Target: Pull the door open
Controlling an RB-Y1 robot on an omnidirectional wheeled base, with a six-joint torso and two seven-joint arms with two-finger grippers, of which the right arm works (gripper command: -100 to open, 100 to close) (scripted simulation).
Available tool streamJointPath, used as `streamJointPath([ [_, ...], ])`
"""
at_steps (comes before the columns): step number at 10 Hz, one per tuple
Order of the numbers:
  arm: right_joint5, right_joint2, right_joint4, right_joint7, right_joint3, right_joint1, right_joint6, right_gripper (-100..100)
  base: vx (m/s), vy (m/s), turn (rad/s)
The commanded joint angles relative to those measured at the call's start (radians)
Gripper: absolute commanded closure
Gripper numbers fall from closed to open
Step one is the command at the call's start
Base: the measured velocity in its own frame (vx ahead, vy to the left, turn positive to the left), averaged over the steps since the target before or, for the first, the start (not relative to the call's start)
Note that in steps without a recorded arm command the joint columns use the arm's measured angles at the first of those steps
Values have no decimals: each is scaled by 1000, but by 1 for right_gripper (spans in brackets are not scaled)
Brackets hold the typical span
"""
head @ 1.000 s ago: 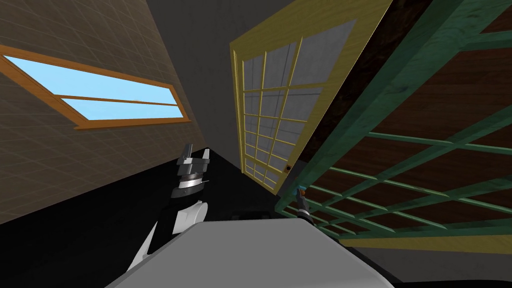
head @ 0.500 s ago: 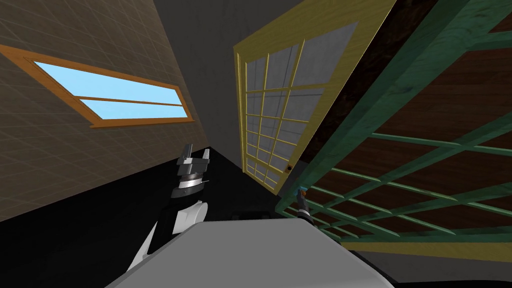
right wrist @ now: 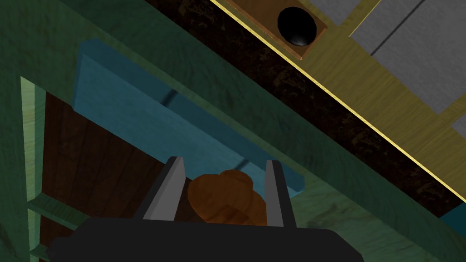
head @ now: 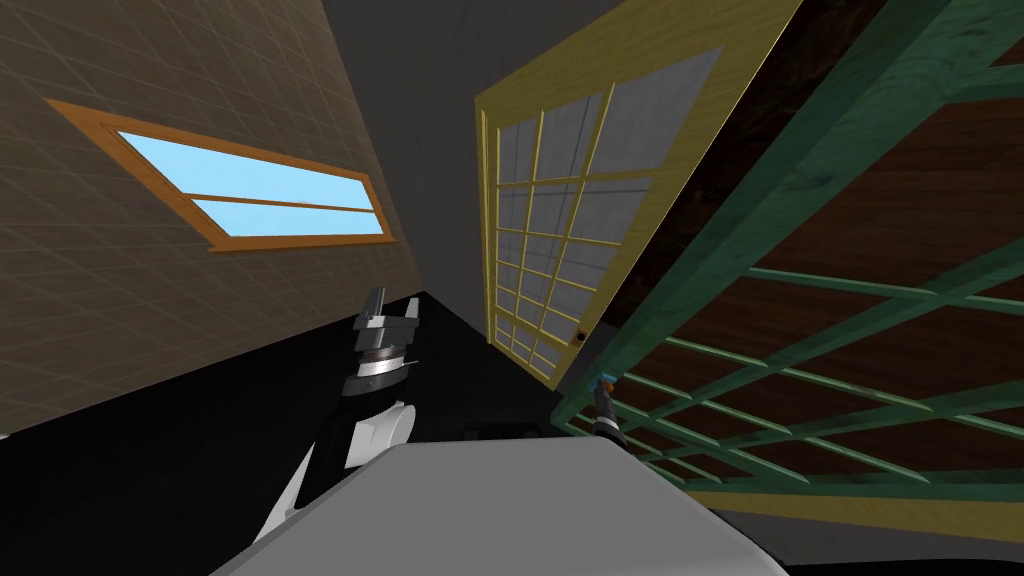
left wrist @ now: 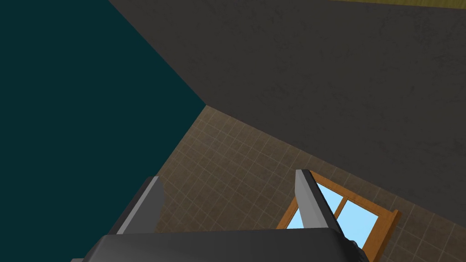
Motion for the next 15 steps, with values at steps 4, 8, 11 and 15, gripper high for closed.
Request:
streamJointPath([
  [4, -18, -25, 20, -105, -16, 13, -18, 100, -35, -5, 55],
  [8, -31, -30, 15, -213, -8, 19, -23, 100, -39, -6, 63],
  [11, -35, -32, 13, -271, -6, 22, -24, 100, -38, -11, 50],
  [15, -44, -36, 9, -354, 0, 26, -27, 100, -31, 3, 46],
])
